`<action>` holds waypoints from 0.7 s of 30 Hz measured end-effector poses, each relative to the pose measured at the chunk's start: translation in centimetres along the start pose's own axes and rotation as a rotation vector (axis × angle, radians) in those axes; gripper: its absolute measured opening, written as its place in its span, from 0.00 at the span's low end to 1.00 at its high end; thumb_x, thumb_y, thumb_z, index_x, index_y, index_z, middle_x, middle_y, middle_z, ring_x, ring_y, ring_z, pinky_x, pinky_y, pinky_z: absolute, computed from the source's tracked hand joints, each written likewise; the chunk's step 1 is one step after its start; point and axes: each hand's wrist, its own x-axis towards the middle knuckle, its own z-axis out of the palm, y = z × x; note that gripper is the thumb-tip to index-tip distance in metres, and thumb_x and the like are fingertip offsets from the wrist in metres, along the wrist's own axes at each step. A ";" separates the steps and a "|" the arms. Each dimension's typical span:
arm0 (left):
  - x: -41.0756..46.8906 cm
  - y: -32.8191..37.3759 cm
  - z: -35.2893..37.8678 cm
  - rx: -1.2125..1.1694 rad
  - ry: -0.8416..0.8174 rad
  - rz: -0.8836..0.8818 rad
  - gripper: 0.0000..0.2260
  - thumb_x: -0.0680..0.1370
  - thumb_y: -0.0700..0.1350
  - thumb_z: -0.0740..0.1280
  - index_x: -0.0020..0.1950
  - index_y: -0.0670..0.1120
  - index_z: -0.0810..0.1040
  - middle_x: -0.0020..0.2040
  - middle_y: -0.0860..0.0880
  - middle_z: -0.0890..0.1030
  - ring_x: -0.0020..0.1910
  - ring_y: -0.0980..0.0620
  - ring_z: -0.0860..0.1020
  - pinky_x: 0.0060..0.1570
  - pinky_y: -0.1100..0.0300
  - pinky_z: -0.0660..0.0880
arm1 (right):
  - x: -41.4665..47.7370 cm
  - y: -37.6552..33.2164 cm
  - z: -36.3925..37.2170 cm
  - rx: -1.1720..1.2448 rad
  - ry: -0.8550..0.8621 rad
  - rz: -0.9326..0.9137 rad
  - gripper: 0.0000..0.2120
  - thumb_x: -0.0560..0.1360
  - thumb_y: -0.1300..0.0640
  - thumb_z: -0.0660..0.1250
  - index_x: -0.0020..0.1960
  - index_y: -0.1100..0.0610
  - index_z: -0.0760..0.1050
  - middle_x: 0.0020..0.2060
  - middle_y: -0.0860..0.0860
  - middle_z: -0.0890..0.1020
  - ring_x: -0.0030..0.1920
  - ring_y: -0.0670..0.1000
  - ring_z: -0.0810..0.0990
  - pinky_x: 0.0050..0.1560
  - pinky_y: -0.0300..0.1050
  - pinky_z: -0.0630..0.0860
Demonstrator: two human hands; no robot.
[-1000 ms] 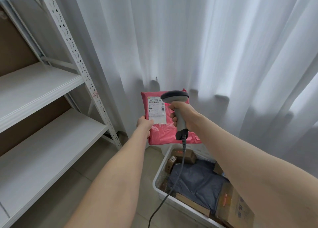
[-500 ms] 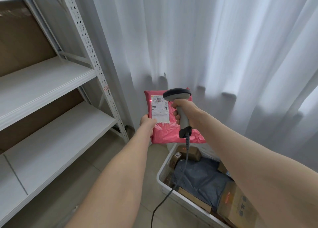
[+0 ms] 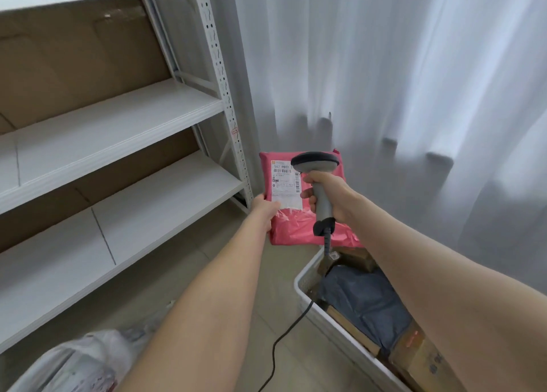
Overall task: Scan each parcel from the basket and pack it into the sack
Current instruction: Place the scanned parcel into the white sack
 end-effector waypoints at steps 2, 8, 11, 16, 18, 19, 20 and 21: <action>-0.8 -1.2 -2.4 -0.015 0.030 -0.023 0.18 0.78 0.34 0.64 0.68 0.45 0.72 0.61 0.44 0.79 0.47 0.48 0.79 0.41 0.55 0.75 | -0.3 0.8 1.5 -0.001 -0.029 0.005 0.05 0.77 0.62 0.63 0.52 0.62 0.73 0.29 0.55 0.78 0.24 0.49 0.71 0.24 0.39 0.72; -3.1 -5.3 -12.3 -0.094 0.216 -0.067 0.17 0.76 0.36 0.68 0.65 0.44 0.75 0.57 0.45 0.81 0.37 0.55 0.77 0.32 0.61 0.73 | -0.7 4.9 9.1 0.002 -0.102 0.069 0.03 0.75 0.65 0.65 0.49 0.62 0.72 0.30 0.57 0.79 0.21 0.49 0.72 0.24 0.38 0.72; -4.3 -7.6 -18.2 -0.140 0.323 -0.081 0.17 0.75 0.37 0.70 0.63 0.43 0.75 0.55 0.45 0.81 0.39 0.52 0.79 0.40 0.57 0.77 | -0.7 7.4 14.2 -0.054 -0.166 0.093 0.05 0.75 0.65 0.66 0.50 0.62 0.73 0.30 0.57 0.79 0.22 0.48 0.74 0.25 0.38 0.73; -5.9 -11.9 -28.4 -0.196 0.488 -0.119 0.12 0.72 0.35 0.73 0.55 0.41 0.79 0.52 0.43 0.83 0.34 0.53 0.79 0.35 0.60 0.76 | -1.1 12.1 23.8 -0.108 -0.272 0.144 0.04 0.75 0.64 0.67 0.49 0.62 0.74 0.29 0.56 0.80 0.22 0.48 0.74 0.26 0.38 0.73; -6.3 -13.6 -32.9 -0.210 0.554 -0.130 0.13 0.71 0.35 0.73 0.55 0.39 0.79 0.52 0.41 0.83 0.37 0.50 0.80 0.42 0.58 0.78 | -1.3 14.2 28.0 -0.117 -0.304 0.164 0.05 0.75 0.64 0.67 0.49 0.62 0.74 0.29 0.55 0.80 0.23 0.48 0.74 0.26 0.38 0.74; -6.5 -14.6 -35.3 -0.214 0.581 -0.138 0.14 0.71 0.35 0.74 0.55 0.38 0.80 0.52 0.41 0.83 0.39 0.48 0.80 0.46 0.56 0.78 | -1.4 15.3 30.2 -0.119 -0.318 0.175 0.05 0.75 0.64 0.67 0.49 0.62 0.74 0.28 0.55 0.80 0.22 0.48 0.74 0.26 0.37 0.74; -6.5 -15.6 -37.6 -0.217 0.603 -0.149 0.13 0.70 0.35 0.74 0.54 0.38 0.80 0.51 0.41 0.83 0.42 0.47 0.81 0.49 0.55 0.79 | -1.4 16.5 32.4 -0.124 -0.330 0.186 0.04 0.75 0.63 0.67 0.49 0.62 0.74 0.27 0.54 0.80 0.22 0.47 0.74 0.26 0.37 0.74; -6.5 -16.6 -40.0 -0.222 0.623 -0.158 0.12 0.70 0.35 0.74 0.52 0.39 0.80 0.50 0.41 0.83 0.41 0.46 0.81 0.47 0.54 0.79 | -1.4 17.6 34.6 -0.132 -0.340 0.198 0.04 0.75 0.63 0.67 0.48 0.62 0.74 0.26 0.54 0.81 0.22 0.47 0.74 0.26 0.37 0.74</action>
